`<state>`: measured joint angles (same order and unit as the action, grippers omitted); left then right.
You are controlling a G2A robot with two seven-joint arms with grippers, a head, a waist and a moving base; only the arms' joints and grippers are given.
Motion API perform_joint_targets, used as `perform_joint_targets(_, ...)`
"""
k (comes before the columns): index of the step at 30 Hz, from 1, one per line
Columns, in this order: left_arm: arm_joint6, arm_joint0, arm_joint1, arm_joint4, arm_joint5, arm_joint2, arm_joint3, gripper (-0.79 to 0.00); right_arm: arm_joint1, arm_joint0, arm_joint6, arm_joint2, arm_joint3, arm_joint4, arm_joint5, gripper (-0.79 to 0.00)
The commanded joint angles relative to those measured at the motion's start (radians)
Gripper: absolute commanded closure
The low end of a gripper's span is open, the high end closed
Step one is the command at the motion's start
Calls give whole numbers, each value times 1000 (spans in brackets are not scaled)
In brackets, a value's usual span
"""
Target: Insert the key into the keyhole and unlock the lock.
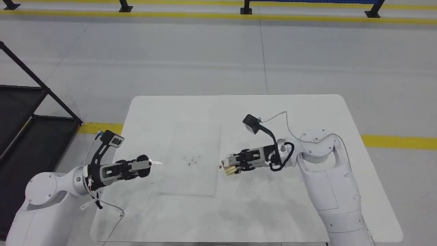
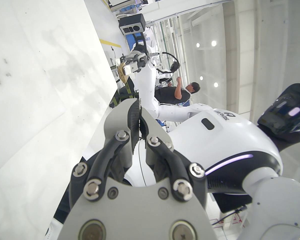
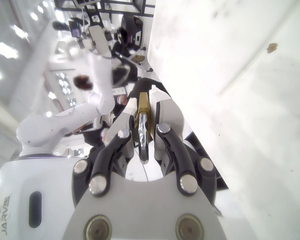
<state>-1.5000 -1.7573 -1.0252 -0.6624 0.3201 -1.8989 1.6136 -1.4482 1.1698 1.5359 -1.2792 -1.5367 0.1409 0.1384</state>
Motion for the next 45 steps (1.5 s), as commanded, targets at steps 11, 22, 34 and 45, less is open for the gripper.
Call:
perform_joint_targets(11,0,0,0,0,0,0,0,0,-5,86,-143,-5,51,-231,-125,0)
perform_joint_targets(22,0,0,0,0,0,0,0,0,14,144,-298,-19,46,-261,-279,0)
perform_joint_targets(34,0,0,0,0,0,0,0,0,22,158,-313,-21,26,-234,-293,0)
perform_joint_targets(45,62,1,-2,34,-2,16,27,0,22,158,-313,-21,26,-234,-293,0)
